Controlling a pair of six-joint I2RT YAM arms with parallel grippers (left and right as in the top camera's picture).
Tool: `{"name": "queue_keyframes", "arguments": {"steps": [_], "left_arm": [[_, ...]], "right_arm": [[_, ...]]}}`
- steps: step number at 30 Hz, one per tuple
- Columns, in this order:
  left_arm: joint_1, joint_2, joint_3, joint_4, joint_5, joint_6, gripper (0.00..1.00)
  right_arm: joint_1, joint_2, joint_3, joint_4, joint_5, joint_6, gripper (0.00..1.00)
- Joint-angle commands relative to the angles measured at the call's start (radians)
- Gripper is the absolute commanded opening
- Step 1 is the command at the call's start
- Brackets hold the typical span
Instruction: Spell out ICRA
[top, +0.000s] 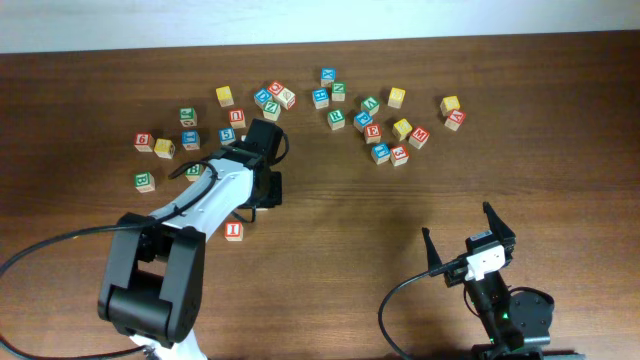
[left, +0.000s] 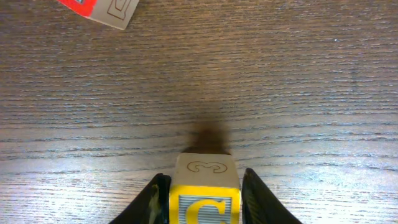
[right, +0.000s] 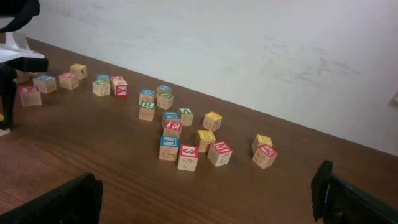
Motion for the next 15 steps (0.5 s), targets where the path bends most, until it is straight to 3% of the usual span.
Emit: {"name": "queue_keyframes", "arguments": {"steps": [1,9,15], "left_arm": [[0.002,0.007,-0.002,0.002,0.011,0.001,0.30],[0.002,-0.022,0.013,-0.016,0.011,0.001,0.27],[-0.002,-0.166,0.013,-0.076,0.011,-0.052,0.26]], "right_arm": [[0.006,-0.006,-0.005,-0.005,-0.013,0.004,0.98],[0.006,-0.006,-0.005,-0.005,-0.013,0.004,0.98],[0.006,-0.006,-0.005,-0.005,-0.013,0.004,0.98]]}}
